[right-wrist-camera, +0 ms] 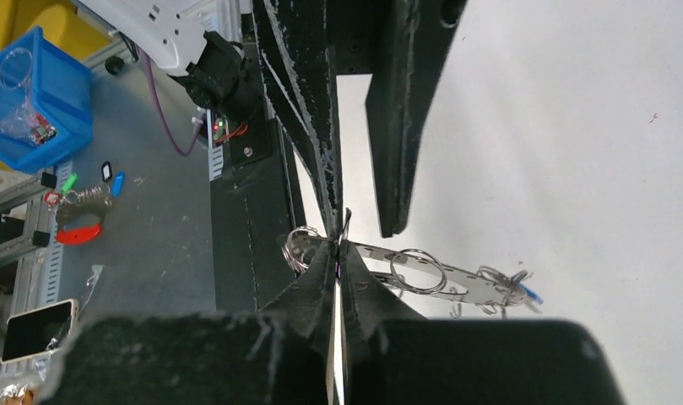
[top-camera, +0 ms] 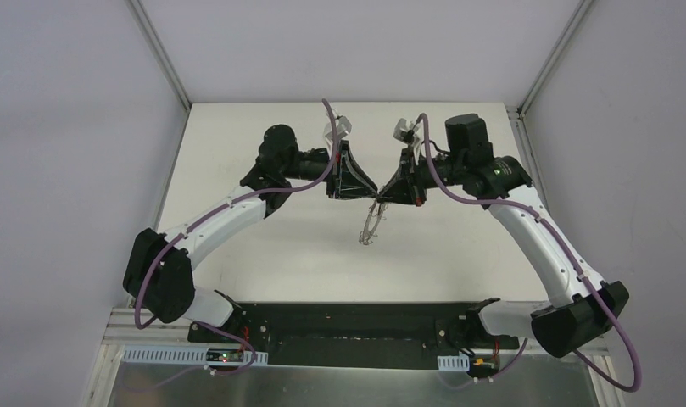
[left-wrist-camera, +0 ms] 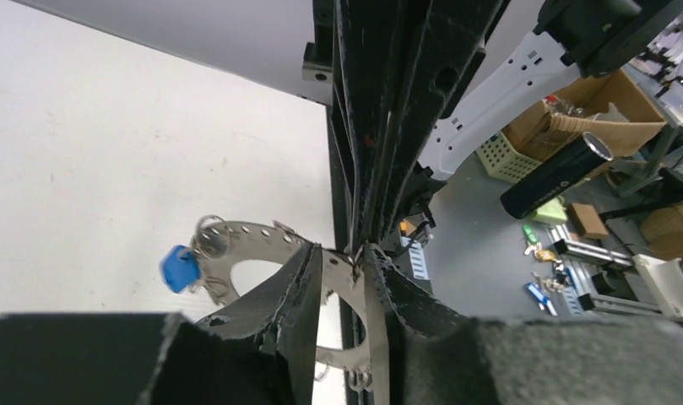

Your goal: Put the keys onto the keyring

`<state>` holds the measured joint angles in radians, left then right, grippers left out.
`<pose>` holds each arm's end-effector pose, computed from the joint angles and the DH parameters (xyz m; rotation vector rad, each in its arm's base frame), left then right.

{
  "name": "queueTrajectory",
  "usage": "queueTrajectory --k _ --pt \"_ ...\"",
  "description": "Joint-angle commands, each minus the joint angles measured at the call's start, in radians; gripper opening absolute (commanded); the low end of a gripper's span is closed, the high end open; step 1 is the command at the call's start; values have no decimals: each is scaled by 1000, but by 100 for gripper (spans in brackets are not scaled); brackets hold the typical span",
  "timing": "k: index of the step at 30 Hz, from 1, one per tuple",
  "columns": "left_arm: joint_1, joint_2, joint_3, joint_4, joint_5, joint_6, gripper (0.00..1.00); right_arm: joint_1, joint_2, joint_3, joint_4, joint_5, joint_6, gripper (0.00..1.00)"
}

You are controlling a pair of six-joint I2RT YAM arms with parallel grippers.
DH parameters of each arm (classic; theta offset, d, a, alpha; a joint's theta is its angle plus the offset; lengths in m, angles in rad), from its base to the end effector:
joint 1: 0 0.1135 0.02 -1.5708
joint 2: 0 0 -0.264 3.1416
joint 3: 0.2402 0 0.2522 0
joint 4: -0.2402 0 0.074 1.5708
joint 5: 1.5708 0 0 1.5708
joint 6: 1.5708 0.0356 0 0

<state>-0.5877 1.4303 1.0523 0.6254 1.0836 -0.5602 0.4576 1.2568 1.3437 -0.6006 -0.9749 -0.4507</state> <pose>0.2495 -0.2040 0.3625 1.0496 1.3202 -1.6049 0.2195 0.1409 0.3994 -1.3559 1.4429 1.0065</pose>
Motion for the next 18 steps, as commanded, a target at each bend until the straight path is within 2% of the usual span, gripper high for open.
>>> queueTrajectory --k 1,5,13,18 --pt "-5 -58 109 -294 19 302 27 48 37 85 -150 38 -143 0" --pt "-17 -47 151 -437 23 415 28 65 63 111 -175 40 -152 0" --pt "-31 -39 192 -604 63 549 27 70 88 127 -182 36 -148 0" --pt "-31 -42 219 -753 78 684 28 69 92 126 -184 40 -150 0"
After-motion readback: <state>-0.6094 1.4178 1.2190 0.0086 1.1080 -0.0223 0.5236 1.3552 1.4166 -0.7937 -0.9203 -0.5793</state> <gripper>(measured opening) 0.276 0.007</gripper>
